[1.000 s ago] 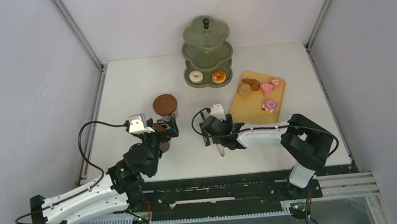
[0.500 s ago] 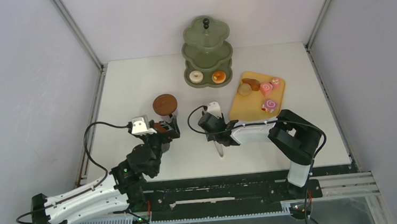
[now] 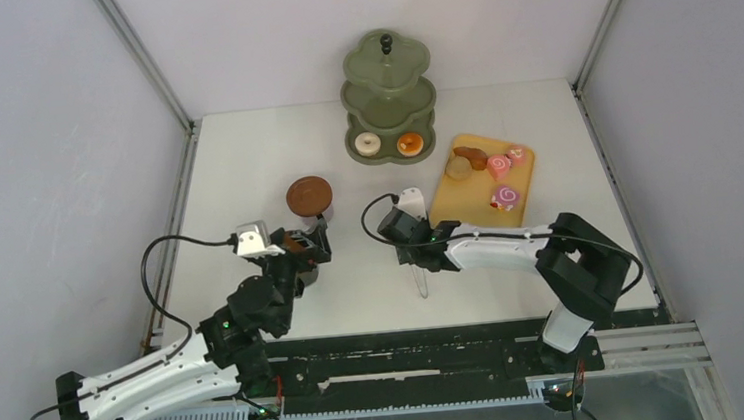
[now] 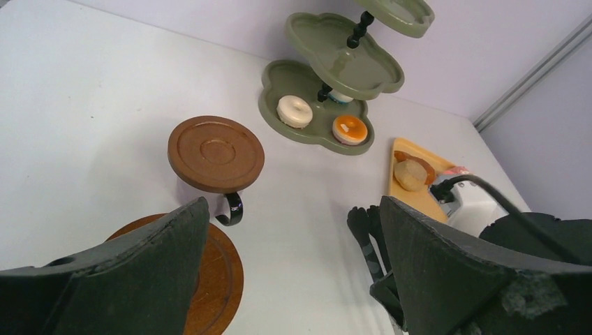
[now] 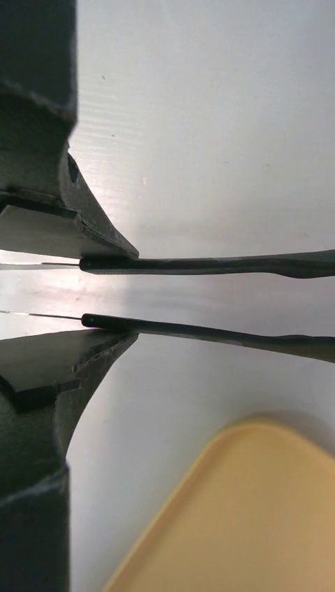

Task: Serve the afternoon tea
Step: Pick up the clamp from the center of the board.

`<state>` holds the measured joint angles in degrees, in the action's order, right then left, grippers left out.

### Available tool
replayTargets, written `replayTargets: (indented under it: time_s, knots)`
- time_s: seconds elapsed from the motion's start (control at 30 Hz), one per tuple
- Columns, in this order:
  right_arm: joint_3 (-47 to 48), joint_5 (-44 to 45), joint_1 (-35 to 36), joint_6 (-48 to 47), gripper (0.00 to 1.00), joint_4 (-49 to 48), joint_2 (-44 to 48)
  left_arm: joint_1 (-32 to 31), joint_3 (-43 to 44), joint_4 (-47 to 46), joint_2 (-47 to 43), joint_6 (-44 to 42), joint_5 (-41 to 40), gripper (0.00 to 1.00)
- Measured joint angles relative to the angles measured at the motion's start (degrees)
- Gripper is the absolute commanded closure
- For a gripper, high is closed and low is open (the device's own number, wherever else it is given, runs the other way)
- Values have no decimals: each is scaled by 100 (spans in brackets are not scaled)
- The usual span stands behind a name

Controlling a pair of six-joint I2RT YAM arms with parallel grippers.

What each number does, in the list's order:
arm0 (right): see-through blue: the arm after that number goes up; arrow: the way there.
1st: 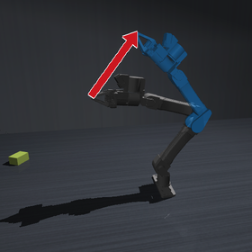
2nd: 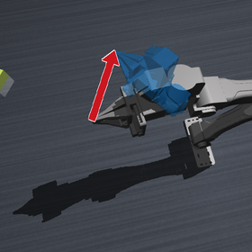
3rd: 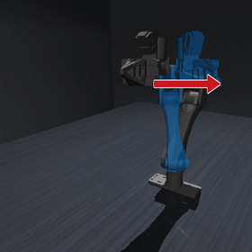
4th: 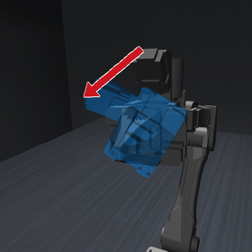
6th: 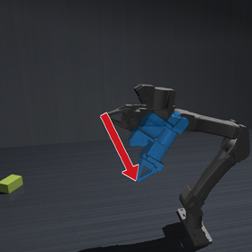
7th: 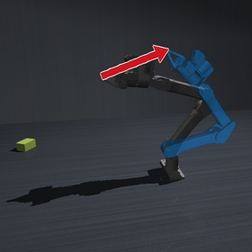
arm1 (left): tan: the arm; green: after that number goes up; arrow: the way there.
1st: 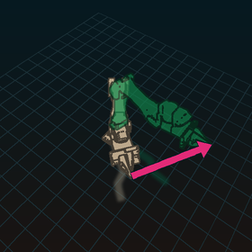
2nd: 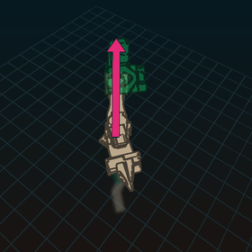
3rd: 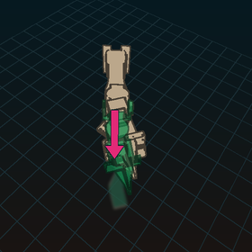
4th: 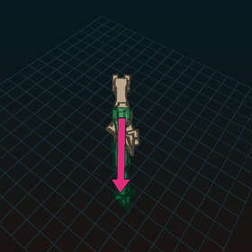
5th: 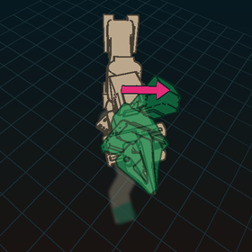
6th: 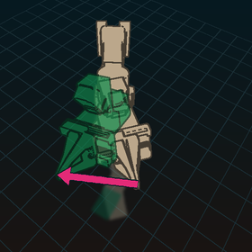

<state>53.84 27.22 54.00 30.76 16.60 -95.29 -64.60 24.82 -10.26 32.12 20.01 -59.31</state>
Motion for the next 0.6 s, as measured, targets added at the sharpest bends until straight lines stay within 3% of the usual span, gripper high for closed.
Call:
replayTargets:
  time_s: [0.37,0.6]
  knots:
    - [474,343,-114,811,55,1893,909,0,-15,291,-629,205,273,4]
    - [262,354,-706,1357,54,2771,1683,0,-72,483,-625,446,555,4]
